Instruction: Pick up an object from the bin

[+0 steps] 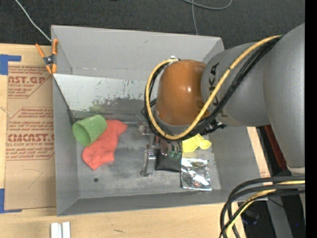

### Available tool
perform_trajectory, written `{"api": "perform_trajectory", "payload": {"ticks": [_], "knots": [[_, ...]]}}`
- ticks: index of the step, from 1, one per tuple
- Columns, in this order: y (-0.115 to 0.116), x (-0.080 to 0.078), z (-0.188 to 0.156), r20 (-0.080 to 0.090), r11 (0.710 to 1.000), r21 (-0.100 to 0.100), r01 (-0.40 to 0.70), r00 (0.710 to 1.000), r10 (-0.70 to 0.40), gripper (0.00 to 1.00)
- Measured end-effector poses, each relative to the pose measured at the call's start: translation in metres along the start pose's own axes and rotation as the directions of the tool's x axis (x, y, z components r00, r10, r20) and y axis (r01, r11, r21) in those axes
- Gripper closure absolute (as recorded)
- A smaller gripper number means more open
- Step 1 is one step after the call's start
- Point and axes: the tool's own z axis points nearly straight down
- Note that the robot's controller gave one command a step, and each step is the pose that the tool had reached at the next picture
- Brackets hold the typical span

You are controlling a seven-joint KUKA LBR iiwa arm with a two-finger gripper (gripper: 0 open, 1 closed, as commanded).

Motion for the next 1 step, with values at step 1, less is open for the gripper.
{"api": "perform_trajectory", "payload": {"ticks": [1], "knots": [[-0.0006, -0.0019, -0.0046, 0.008, 1.000, -0.001, -0.002, 1.000, 0.002, 0.00]]}}
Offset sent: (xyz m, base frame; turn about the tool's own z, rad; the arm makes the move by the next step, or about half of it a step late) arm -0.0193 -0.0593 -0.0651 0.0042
